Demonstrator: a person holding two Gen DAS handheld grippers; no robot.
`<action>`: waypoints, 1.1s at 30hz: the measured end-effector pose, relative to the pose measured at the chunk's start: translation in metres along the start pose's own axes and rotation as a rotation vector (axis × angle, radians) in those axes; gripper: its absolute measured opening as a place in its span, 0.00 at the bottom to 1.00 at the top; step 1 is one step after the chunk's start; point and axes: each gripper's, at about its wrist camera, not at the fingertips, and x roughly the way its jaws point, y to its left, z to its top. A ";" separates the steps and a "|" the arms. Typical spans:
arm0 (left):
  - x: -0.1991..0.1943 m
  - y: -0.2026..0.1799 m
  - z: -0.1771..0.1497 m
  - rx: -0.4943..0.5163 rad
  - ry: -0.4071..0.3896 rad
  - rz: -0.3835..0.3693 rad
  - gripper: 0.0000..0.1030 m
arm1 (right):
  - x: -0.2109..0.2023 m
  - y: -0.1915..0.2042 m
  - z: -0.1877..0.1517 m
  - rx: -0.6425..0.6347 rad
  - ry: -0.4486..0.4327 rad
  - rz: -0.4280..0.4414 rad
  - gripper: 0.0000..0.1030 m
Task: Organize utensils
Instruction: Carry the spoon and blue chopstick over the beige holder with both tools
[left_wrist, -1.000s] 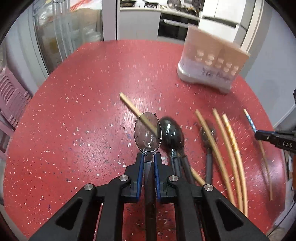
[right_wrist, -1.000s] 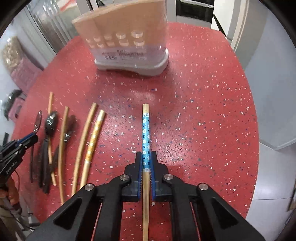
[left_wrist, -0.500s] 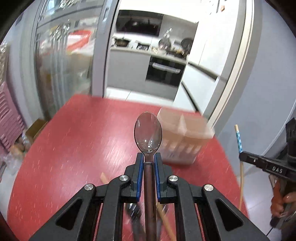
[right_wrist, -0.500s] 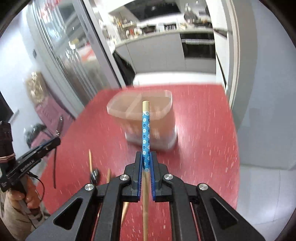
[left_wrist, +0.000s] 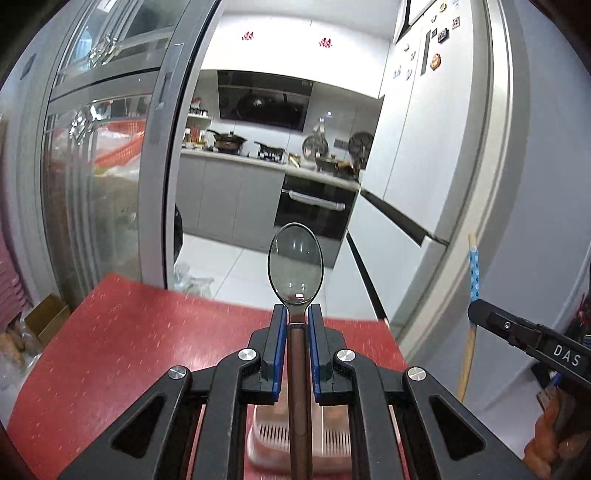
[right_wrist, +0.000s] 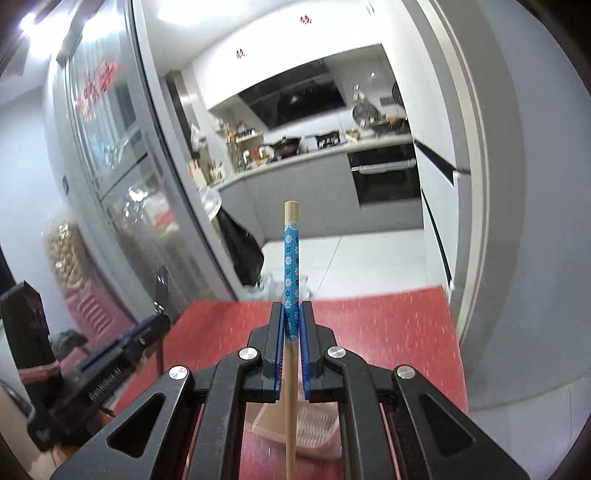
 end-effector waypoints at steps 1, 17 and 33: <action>0.006 0.000 0.001 -0.004 -0.006 -0.002 0.35 | 0.006 0.002 0.001 -0.002 -0.010 -0.002 0.08; 0.080 0.003 -0.029 -0.012 -0.034 0.019 0.35 | 0.085 0.012 -0.020 -0.119 -0.112 -0.051 0.08; 0.074 -0.017 -0.071 0.182 0.093 0.075 0.36 | 0.087 -0.012 -0.077 -0.106 0.017 -0.071 0.08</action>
